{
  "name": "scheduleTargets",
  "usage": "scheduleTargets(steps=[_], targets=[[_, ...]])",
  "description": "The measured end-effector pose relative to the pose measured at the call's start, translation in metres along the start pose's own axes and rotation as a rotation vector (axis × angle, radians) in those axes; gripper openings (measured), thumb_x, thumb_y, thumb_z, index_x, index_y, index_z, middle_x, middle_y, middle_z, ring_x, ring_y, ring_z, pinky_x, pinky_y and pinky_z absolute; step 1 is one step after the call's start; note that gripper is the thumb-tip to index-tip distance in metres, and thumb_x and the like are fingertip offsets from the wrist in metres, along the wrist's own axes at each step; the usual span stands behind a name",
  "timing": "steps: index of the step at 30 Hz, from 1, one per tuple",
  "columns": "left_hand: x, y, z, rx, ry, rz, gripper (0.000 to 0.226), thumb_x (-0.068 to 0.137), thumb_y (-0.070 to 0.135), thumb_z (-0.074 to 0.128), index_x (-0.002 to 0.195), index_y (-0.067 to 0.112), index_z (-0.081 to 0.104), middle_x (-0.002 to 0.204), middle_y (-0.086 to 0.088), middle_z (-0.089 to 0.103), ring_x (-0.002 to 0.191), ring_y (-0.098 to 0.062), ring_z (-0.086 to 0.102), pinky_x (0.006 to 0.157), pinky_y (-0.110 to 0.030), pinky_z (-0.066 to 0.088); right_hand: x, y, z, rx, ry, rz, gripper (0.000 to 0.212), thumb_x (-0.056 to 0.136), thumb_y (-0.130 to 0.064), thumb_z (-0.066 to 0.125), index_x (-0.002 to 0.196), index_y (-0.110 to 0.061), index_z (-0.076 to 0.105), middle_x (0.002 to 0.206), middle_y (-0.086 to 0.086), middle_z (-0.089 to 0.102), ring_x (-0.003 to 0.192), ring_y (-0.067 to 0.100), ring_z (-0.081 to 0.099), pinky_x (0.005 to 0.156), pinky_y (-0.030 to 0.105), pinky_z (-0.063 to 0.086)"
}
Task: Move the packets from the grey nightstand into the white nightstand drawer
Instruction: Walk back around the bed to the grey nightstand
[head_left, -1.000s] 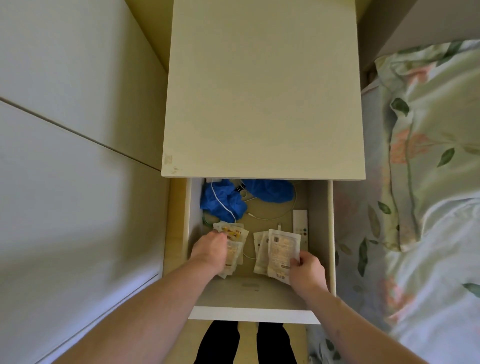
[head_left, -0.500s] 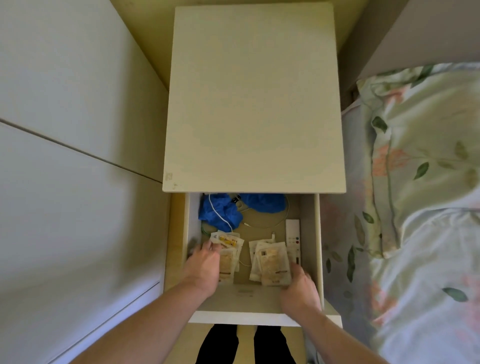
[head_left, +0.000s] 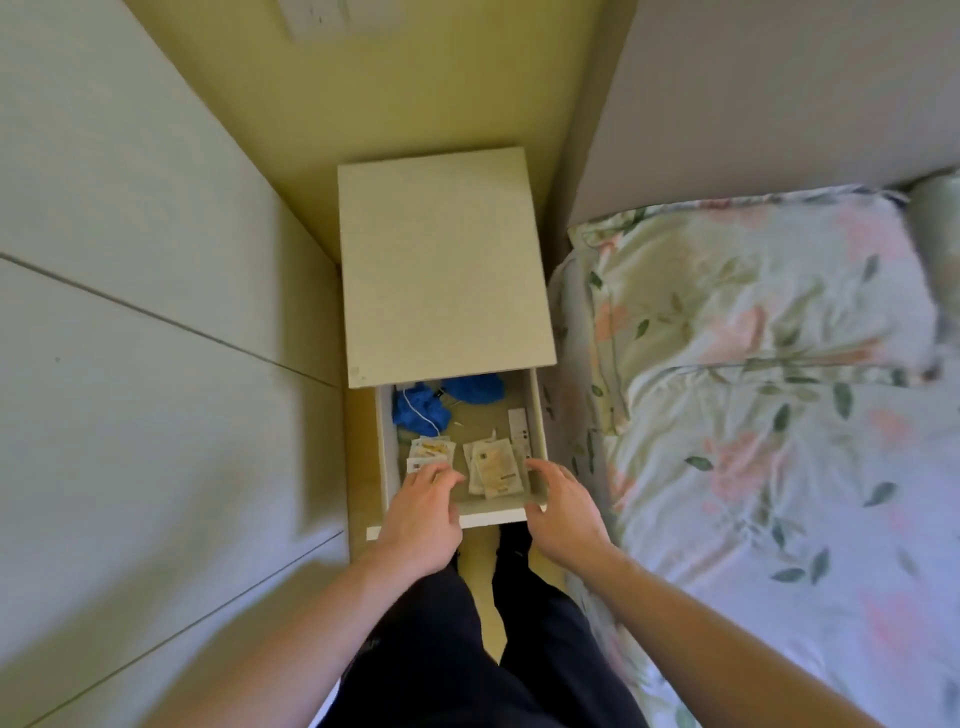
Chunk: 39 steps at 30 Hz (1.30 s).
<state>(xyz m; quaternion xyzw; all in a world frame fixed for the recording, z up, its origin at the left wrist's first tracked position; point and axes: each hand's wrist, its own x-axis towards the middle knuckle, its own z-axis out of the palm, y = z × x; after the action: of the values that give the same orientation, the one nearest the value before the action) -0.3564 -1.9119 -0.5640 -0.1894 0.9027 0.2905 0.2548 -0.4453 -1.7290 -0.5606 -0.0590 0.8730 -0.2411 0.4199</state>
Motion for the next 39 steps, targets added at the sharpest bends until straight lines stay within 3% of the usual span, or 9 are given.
scheduleTargets(steps=[5, 10, 14, 17, 20, 29, 33, 39], targets=[[-0.037, 0.043, -0.041, -0.012, 0.03, 0.194, 0.044, 0.1, 0.021, 0.055, 0.143, 0.029, 0.049, 0.151, 0.011, 0.04, 0.14, -0.011, 0.041, 0.117, -0.03, 0.033, -0.073, -0.017, -0.028, 0.128, 0.21, -0.004, 0.052, 0.092, -0.027, 0.063, 0.142, -0.029, 0.051, 0.137, -0.009, 0.061, 0.126, 0.012, 0.058, 0.104, 0.026, 0.046], [-0.053, 0.071, -0.077, 0.083, -0.021, 0.432, 0.041, 0.103, 0.028, 0.052, 0.143, 0.032, 0.046, 0.15, 0.015, 0.035, 0.14, -0.011, 0.036, 0.117, -0.031, 0.033, -0.136, -0.017, -0.024, 0.241, 0.339, 0.06, 0.054, 0.095, -0.027, 0.059, 0.146, -0.036, 0.044, 0.146, -0.011, 0.052, 0.129, 0.009, 0.052, 0.105, 0.025, 0.044], [-0.078, 0.099, -0.1, 0.108, -0.029, 0.6, 0.04, 0.103, 0.028, 0.051, 0.142, 0.032, 0.047, 0.151, 0.016, 0.036, 0.141, -0.01, 0.034, 0.117, -0.034, 0.034, -0.191, -0.009, -0.015, 0.36, 0.479, 0.123, 0.058, 0.094, -0.027, 0.061, 0.147, -0.042, 0.041, 0.148, -0.01, 0.048, 0.107, 0.001, 0.055, 0.096, 0.029, 0.052], [-0.105, 0.123, -0.104, 0.116, -0.034, 0.719, 0.038, 0.102, 0.031, 0.051, 0.141, 0.034, 0.048, 0.149, 0.018, 0.037, 0.14, -0.008, 0.034, 0.119, -0.034, 0.033, -0.237, -0.001, -0.009, 0.418, 0.593, 0.137, 0.058, 0.096, -0.029, 0.062, 0.146, -0.046, 0.038, 0.152, -0.015, 0.042, 0.13, 0.007, 0.048, 0.105, 0.03, 0.045], [-0.135, 0.152, -0.095, 0.164, -0.069, 0.842, 0.038, 0.101, 0.031, 0.053, 0.139, 0.035, 0.049, 0.148, 0.018, 0.039, 0.14, -0.007, 0.036, 0.117, -0.036, 0.037, -0.287, 0.016, -0.003, 0.462, 0.708, 0.168, 0.057, 0.097, -0.034, 0.06, 0.146, -0.049, 0.036, 0.155, -0.019, 0.037, 0.138, 0.008, 0.043, 0.107, 0.031, 0.044], [-0.275, 0.262, -0.005, 0.327, -0.148, 1.22, 0.041, 0.096, 0.033, 0.061, 0.136, 0.038, 0.052, 0.147, 0.019, 0.043, 0.138, -0.007, 0.039, 0.12, -0.035, 0.031, -0.484, 0.122, 0.055, 0.608, 1.055, 0.349, 0.058, 0.096, -0.038, 0.062, 0.145, -0.052, 0.036, 0.153, -0.023, 0.037, 0.142, 0.005, 0.039, 0.117, 0.04, 0.04], [-0.371, 0.3, 0.063, 0.367, -0.195, 1.343, 0.04, 0.095, 0.036, 0.063, 0.134, 0.04, 0.053, 0.149, 0.018, 0.043, 0.137, -0.012, 0.043, 0.116, -0.035, 0.034, -0.59, 0.179, 0.098, 0.672, 1.154, 0.43, 0.057, 0.096, -0.034, 0.063, 0.146, -0.047, 0.038, 0.14, -0.028, 0.039, 0.138, 0.002, 0.041, 0.114, 0.027, 0.037], [-0.506, 0.341, 0.158, 0.405, -0.27, 1.535, 0.042, 0.097, 0.04, 0.063, 0.136, 0.043, 0.051, 0.154, 0.02, 0.038, 0.14, -0.01, 0.039, 0.118, -0.036, 0.032, -0.722, 0.257, 0.169, 0.72, 1.278, 0.513, 0.058, 0.096, -0.032, 0.064, 0.148, -0.042, 0.04, 0.149, -0.024, 0.041, 0.138, 0.002, 0.041, 0.118, 0.032, 0.036]])
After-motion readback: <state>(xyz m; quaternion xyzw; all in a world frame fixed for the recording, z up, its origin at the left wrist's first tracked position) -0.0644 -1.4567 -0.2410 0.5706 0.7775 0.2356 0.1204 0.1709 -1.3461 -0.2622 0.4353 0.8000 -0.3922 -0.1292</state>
